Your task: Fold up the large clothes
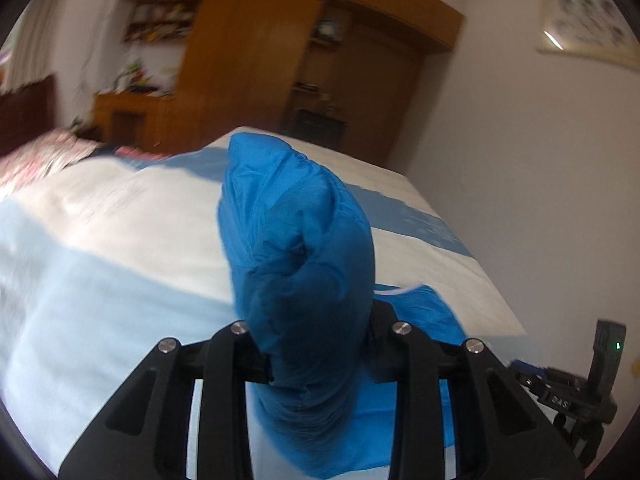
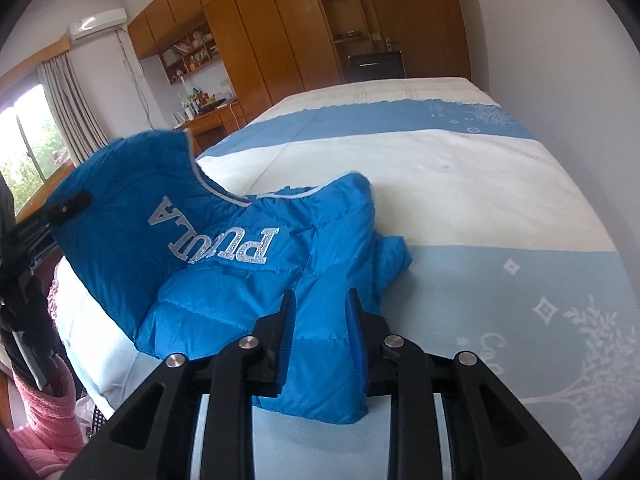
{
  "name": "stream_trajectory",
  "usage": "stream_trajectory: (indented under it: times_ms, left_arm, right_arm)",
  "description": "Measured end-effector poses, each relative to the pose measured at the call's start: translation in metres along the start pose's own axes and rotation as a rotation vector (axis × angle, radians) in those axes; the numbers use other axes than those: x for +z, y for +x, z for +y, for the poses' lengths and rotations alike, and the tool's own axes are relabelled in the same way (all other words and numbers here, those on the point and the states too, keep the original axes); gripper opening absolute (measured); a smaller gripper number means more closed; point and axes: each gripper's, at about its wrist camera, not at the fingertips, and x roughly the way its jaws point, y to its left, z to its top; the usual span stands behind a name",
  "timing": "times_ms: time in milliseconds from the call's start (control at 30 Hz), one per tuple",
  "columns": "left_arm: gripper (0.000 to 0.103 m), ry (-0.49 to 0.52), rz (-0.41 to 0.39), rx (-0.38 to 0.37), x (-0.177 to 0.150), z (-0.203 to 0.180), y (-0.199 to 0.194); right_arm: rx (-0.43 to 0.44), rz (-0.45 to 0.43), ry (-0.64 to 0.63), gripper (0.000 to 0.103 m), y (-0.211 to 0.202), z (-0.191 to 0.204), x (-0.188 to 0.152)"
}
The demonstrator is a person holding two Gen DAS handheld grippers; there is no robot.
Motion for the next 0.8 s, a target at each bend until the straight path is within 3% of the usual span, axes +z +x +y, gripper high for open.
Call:
stream_trajectory:
  times_ms: [167, 367, 633, 800]
  left_arm:
    - [0.029, 0.103, 0.042, -0.082, -0.006, -0.048, 0.018]
    - [0.029, 0.161, 0.113, -0.128, -0.021, -0.075, 0.051]
    - [0.03, 0.208, 0.257, -0.179, -0.059, -0.086, 0.099]
    - [0.032, 0.169, 0.35, -0.227, -0.084, -0.071, 0.126]
  right_arm:
    - [-0.022, -0.01, 0.019, 0.026, -0.011, -0.011, -0.002]
    - [-0.031, -0.003, 0.042, 0.027, -0.014, -0.021, -0.006]
    - [-0.03, 0.015, 0.058, 0.028, -0.008, -0.028, -0.006]
    - [-0.022, 0.027, 0.063, 0.029, -0.004, -0.03, -0.007]
